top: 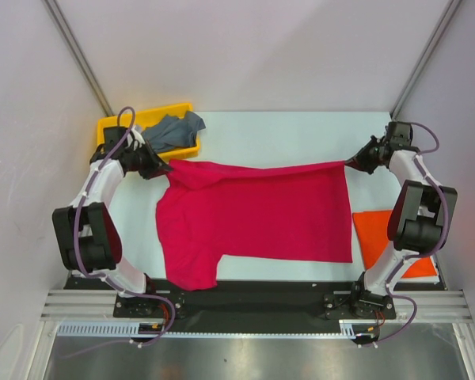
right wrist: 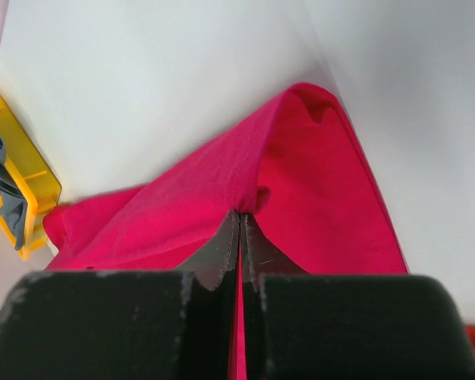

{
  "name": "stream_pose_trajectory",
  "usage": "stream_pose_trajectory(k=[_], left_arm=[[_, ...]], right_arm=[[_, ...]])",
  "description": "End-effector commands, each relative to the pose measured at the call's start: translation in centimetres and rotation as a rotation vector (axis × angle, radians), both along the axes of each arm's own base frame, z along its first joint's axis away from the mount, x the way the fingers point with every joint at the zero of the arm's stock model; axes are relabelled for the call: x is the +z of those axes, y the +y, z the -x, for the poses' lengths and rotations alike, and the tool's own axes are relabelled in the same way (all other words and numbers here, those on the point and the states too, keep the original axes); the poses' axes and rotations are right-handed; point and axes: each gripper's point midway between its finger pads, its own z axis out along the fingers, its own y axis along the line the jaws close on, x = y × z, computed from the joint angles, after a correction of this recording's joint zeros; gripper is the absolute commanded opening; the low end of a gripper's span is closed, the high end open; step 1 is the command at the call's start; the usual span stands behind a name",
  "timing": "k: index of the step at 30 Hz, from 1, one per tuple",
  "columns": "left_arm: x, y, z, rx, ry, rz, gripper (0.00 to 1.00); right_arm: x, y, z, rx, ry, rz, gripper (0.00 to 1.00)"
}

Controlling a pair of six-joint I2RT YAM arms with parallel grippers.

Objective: Fold and stack the t-shirts
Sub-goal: Fold the tshirt

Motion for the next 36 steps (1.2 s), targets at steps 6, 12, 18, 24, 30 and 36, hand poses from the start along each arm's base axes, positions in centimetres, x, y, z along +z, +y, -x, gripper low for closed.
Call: stream_pose_trajectory(k=[6,12,18,24,30,36], left_arm=[[0.4,0.4,2.2,-0.009,0.0,-0.039,0.0],[-0.8,0.4,3.0,-0.014,0.03,-0.044,0.0],[-2.1,0.4,3.6,-0.025,0.056,-0.053,0.0],[-2.3,0.5,3.3,-0.033,0.059,-0.06,0.01],[-2.7,0.8,3.6,-0.038,0.068,-0.073,0.0],[-2.3,1.4,3.8,-0.03,0.06,-0.102,0.0]], right_arm=[[-1.5,0.6,2.8,0.022,0.06,-0.019,0.0],[-2.9,1.0,4.0,0.025,0.109,-0.022,0.0],[-4.7,1.0,5.5,0.015,0.156,-0.003,0.0],[-4.8,0.7,6.0,0.011,0.155,0.019,0.0],[-4.7,0.1,6.4,-0.006,0.162,0.046,0.0],[-4.4,-0.5,6.5,0.003,0.157,0.074,0.0]])
